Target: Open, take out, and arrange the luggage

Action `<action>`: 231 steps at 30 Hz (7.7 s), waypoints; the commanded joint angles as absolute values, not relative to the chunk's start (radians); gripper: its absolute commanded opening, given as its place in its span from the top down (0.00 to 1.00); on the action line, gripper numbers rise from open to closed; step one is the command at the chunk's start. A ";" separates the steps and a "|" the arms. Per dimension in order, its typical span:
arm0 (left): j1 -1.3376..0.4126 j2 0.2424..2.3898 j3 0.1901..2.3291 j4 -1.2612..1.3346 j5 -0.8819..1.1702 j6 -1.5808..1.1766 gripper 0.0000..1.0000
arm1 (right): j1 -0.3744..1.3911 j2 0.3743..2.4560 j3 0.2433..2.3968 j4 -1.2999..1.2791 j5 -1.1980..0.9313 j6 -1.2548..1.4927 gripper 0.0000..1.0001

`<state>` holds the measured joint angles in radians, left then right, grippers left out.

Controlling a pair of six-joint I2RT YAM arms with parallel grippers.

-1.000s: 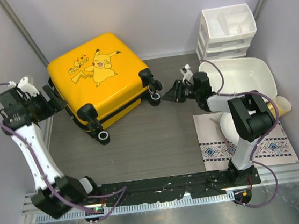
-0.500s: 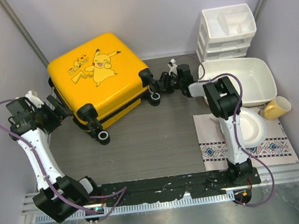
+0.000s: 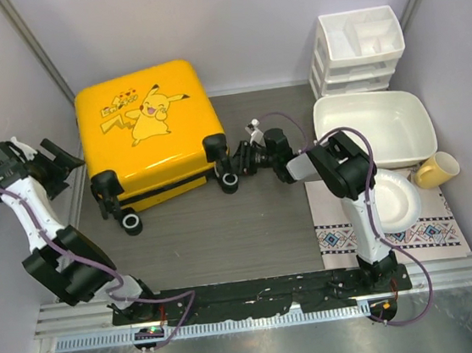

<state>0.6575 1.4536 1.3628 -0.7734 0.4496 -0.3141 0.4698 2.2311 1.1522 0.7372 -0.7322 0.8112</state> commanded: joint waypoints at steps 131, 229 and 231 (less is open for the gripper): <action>-0.270 1.049 1.733 -0.901 0.008 0.442 0.01 | 0.735 2.020 1.816 0.574 -0.492 0.638 0.50; 0.108 1.246 1.680 -0.466 -0.367 0.918 0.00 | 0.543 1.994 1.583 -0.041 -0.338 0.091 0.43; 0.062 1.223 1.690 -0.573 -0.327 0.832 0.00 | 0.514 1.927 1.592 -0.096 -0.321 0.080 0.41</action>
<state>0.1287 1.2797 1.6409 -0.2951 -0.4374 1.0218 0.5713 2.1204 1.5700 -0.0586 -0.3428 0.1005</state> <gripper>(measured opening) 0.993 0.575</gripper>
